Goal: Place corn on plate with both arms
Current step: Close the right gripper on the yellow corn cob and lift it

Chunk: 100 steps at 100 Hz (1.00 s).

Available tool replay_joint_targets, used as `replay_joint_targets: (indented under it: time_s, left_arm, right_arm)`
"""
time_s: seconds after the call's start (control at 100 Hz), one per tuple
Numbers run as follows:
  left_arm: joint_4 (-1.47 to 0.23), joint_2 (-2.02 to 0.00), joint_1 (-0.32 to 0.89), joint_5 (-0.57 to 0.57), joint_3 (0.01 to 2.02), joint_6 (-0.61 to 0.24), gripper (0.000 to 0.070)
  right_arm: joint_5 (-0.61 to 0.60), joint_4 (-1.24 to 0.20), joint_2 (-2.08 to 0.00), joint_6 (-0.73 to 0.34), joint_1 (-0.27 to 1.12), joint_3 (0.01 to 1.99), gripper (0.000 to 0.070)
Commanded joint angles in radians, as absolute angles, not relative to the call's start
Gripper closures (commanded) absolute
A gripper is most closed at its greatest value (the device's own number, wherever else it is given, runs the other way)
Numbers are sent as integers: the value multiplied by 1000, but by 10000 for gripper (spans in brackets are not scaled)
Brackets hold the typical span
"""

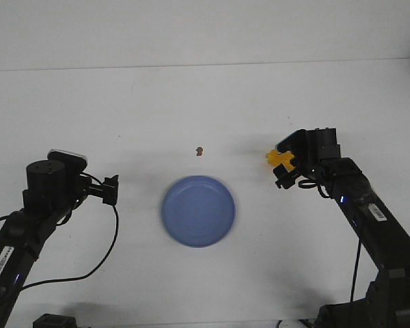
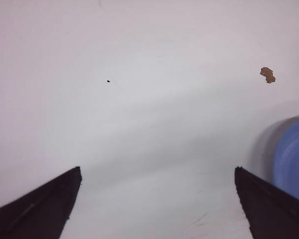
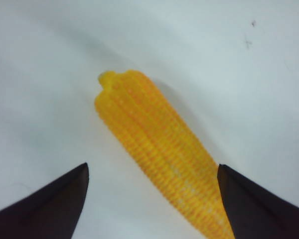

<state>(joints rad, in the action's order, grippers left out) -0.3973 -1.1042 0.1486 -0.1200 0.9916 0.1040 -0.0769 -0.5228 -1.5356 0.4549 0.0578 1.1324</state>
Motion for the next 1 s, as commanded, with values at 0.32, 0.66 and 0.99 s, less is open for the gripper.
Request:
replay_joint_targets:
  time_s: [0.32, 0.66, 0.99]
  left_arm:
    - [-388, -1115, 150, -121, 1001, 93, 74]
    - [-395, -1115, 150, -124, 1001, 92, 74]
    - [-396, -1115, 150, -124, 1001, 92, 74]
  right_arm:
    - [-109, -478, -1627, 487, 21, 1158, 156]
    - [-109, -445, -1724, 483, -4, 1158, 156]
    - [-110, -442, -1748, 461, -8, 1158, 596]
